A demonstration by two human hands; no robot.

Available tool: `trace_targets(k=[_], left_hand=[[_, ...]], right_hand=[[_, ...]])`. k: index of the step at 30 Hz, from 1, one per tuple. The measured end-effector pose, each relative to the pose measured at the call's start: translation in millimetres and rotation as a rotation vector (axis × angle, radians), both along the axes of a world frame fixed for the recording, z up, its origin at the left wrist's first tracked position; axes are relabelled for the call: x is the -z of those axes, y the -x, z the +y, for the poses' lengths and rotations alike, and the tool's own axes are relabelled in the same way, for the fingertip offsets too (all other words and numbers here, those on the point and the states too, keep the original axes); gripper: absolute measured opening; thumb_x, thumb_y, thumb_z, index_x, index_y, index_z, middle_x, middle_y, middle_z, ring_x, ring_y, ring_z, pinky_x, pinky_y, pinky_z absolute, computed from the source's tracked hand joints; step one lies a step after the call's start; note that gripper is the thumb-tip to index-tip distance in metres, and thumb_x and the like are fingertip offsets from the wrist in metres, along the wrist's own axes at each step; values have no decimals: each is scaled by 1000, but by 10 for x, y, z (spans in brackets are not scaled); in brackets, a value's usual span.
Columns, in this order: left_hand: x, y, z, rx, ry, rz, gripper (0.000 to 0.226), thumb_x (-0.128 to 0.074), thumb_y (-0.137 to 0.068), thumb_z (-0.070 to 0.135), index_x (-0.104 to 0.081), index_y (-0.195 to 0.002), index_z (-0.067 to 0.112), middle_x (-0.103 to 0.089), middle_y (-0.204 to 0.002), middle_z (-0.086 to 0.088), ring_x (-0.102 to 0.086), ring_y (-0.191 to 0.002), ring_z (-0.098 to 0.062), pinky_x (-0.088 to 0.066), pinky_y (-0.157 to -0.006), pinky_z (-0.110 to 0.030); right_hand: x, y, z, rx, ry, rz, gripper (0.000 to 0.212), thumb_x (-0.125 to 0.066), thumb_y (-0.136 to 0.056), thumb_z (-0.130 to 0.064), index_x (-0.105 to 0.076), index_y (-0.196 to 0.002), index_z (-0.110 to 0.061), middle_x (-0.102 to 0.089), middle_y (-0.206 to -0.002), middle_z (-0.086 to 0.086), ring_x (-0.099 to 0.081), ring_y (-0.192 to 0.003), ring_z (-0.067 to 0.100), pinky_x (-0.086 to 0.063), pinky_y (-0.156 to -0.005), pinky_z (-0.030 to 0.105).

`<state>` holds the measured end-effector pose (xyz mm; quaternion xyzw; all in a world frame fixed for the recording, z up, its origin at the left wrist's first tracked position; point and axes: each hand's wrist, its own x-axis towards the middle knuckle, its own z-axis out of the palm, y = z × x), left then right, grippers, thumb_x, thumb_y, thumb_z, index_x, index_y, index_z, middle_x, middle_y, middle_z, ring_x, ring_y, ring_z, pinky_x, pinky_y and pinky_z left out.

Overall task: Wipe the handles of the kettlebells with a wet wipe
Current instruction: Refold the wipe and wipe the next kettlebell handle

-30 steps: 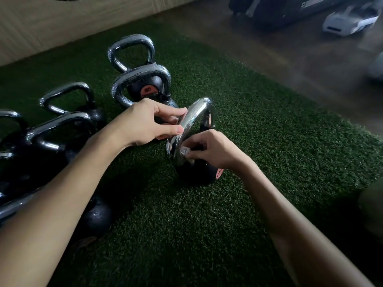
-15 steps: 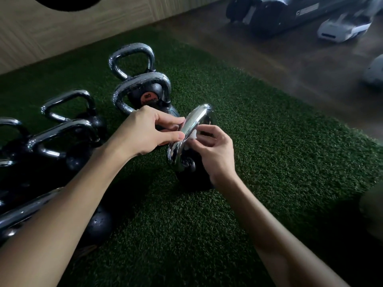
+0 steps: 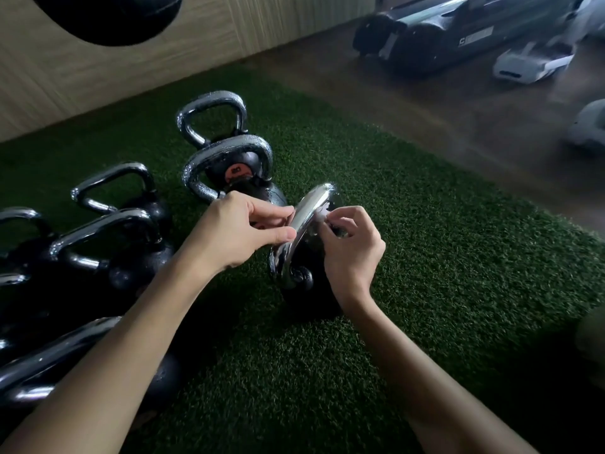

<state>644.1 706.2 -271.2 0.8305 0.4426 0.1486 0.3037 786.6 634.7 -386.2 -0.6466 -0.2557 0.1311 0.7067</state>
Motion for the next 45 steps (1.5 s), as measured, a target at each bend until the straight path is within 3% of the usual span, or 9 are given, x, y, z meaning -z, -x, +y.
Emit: trace_targets(k=[13, 16, 19, 25, 28, 32, 35, 41, 45], left_hand=[[16, -2, -26, -18, -11, -16, 40, -90, -72, 40, -78, -110, 37, -77, -94, 23, -67, -93, 16, -50, -97, -15], [19, -1, -61, -38, -42, -4, 40, -89, -73, 43, -78, -111, 38, -77, -95, 22, -65, -82, 20, -50, -84, -6], [28, 6, -184, -91, -127, 20, 37, -84, -77, 49, -77, -112, 39, -77, -92, 23, -62, -70, 19, -51, -70, -8], [402, 175, -670, -315, -302, -65, 77, -86, -61, 65, -65, -132, 45, -72, -120, 18, -69, -109, -2, -56, -98, -28], [699, 184, -870, -476, -318, -223, 75, -86, -64, 59, -67, -132, 36, -74, -117, 17, -70, -108, -3, -53, -98, -23], [949, 53, -999, -580, -367, -257, 59, -72, -77, 61, -73, -126, 27, -79, -100, 4, -77, -89, -16, -62, -78, -34], [979, -33, -1014, -564, -539, -152, 50, -75, -79, 46, -76, -119, 18, -79, -86, -3, -76, -69, -22, -56, -61, -30], [1062, 236, -700, -420, -729, -80, 51, -63, -92, 51, -72, -127, 16, -79, -97, 2, -75, -81, -17, -56, -65, -27], [1006, 479, -415, -343, -684, -47, 54, -55, -92, 57, -67, -135, 27, -78, -100, 2, -75, -83, -20, -60, -62, -33]], right_hand=[[117, -103, 168, 175, 230, -143, 28, -84, -79, -43, -61, -88, -29, -62, -78, -20, -50, -83, 14, -29, -71, 7], [55, -173, 183, 153, 195, -160, 24, -85, -79, -34, -65, -93, -28, -67, -81, -19, -54, -86, 15, -29, -71, 12], [33, -262, 153, 47, 232, -185, 27, -84, -80, -32, -69, -102, -31, -69, -78, -20, -65, -84, 10, -41, -73, 25], [56, -682, -98, -281, 95, 107, 60, -87, -80, -18, -65, -134, -30, -77, -97, -10, -73, -90, 2, -58, -79, 18], [-21, -1004, 21, -464, 223, -94, 63, -84, -83, -15, -60, -139, -32, -72, -80, -26, -61, -69, -5, -49, -72, 11], [-93, -1229, 209, -678, 345, -276, 50, -81, -86, -24, -67, -131, -42, -75, -99, -10, -68, -83, 9, -57, -84, 37], [-90, -1283, 286, -770, 383, -340, 53, -78, -89, -25, -62, -138, -36, -77, -104, -1, -65, -85, 6, -52, -84, 36], [3, -1134, 233, -716, 355, -333, 56, -79, -88, -19, -61, -140, -27, -68, -89, -9, -55, -69, -8, -43, -67, 11], [73, -972, 50, -621, 328, -344, 48, -79, -88, -33, -66, -133, -22, -73, -90, -7, -60, -71, -1, -46, -69, 20]])
